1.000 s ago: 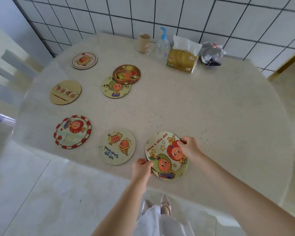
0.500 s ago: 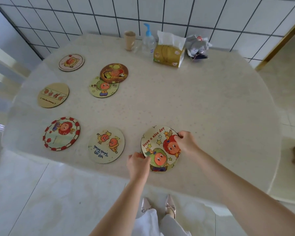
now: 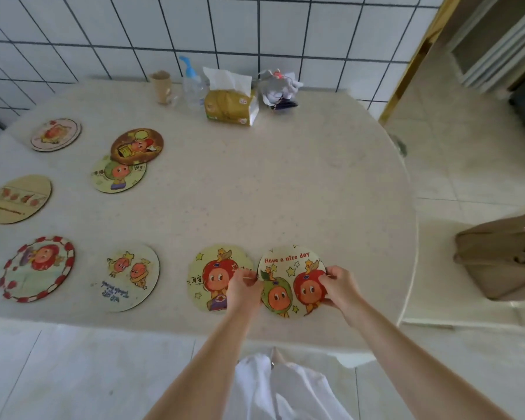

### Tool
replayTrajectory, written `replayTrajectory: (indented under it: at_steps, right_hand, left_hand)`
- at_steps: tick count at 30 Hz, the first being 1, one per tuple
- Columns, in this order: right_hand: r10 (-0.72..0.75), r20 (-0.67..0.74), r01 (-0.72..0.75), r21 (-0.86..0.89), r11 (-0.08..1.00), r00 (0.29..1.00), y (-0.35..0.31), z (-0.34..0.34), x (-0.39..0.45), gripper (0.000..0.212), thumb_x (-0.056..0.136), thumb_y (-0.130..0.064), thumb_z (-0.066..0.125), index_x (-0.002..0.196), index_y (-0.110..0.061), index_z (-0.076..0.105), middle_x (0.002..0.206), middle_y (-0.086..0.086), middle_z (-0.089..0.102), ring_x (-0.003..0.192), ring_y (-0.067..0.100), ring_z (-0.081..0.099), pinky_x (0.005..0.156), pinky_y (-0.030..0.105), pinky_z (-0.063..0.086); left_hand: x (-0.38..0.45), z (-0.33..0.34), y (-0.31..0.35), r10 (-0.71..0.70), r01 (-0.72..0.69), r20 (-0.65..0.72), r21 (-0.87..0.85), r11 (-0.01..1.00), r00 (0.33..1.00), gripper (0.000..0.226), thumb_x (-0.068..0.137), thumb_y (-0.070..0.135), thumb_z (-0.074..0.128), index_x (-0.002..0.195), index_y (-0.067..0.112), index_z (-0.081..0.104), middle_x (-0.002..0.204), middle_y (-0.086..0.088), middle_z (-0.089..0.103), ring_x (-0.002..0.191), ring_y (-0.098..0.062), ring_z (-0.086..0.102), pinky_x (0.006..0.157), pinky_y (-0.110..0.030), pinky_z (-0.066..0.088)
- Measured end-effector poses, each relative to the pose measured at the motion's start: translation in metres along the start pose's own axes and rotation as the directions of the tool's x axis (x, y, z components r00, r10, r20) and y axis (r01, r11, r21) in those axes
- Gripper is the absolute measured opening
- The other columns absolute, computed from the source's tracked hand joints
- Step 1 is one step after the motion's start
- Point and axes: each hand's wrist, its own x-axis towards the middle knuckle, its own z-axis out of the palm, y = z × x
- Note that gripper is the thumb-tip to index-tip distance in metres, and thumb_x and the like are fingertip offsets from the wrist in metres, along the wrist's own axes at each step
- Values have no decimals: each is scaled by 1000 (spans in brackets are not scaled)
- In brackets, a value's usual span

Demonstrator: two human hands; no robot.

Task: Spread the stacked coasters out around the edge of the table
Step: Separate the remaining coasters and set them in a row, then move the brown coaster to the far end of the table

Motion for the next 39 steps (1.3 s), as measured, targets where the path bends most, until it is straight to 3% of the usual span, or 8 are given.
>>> replayTrajectory:
  at_steps: [4,7,13,17,21,27,34,39]
  right_hand:
    - [69,7,-70,83,994,998,27,-23,1,16,94,-8,48,87,-14,61,97,14,70,85,27,70,72,42,62]
    - [107,25,-109,74,991,994,38,-33,5,18,96,-4,46,105,-5,62,97,11,69,91,29,69,75,39,60]
    - [202,110,-190,-106,976,973,39,-45,9,28,94,-5,48,117,5,61,104,25,71,97,38,70,93,46,53]
    - [165,93,-111,-425,898,982,34,-53,12,19,88,-4,48,72,-7,58,66,8,59,56,20,56,60,31,53]
    - [19,43,10,-598,802,999,5,-49,19,24,90,-6,41,69,-7,53,70,6,56,55,15,49,46,23,40]
    - [-87,210,189,-537,822,974,-64,-2,27,25,95,-8,42,103,2,63,86,9,65,65,17,54,56,24,47]
    - [-145,325,309,-538,784,935,-148,90,36,20,95,-11,43,96,-5,62,100,13,71,78,19,63,62,25,51]
    - [-180,330,337,-519,786,927,-211,176,56,20,90,-12,45,89,-10,65,97,14,74,85,26,70,76,37,58]
  left_hand:
    - [3,30,5,58,-63,56,94,994,997,12,88,9,60,95,19,57,94,4,65,83,-15,64,73,-36,56]
    - [6,43,10,114,-125,75,160,979,991,23,88,4,55,103,21,55,96,4,63,82,-11,60,62,-21,44]
    - [11,50,11,125,-148,105,254,956,987,38,86,0,52,120,17,56,107,5,58,95,-13,56,78,-23,42]
    - [16,43,15,147,-164,83,265,950,986,33,88,3,53,118,17,58,109,3,64,91,-10,58,70,-19,43]
    - [23,24,22,117,-126,49,237,963,992,29,89,10,50,114,24,58,100,11,63,85,-7,60,60,-19,43]
    - [42,-26,36,116,-106,-62,151,983,991,25,89,12,48,106,27,59,101,7,65,73,-7,60,54,-22,47]
    - [98,-122,45,83,-78,-129,45,996,988,20,92,12,51,108,23,57,102,0,61,60,-12,55,42,-16,42]
    - [165,-205,65,87,-73,-190,83,994,978,20,89,14,51,104,23,61,102,-3,64,79,-19,63,53,-23,44]
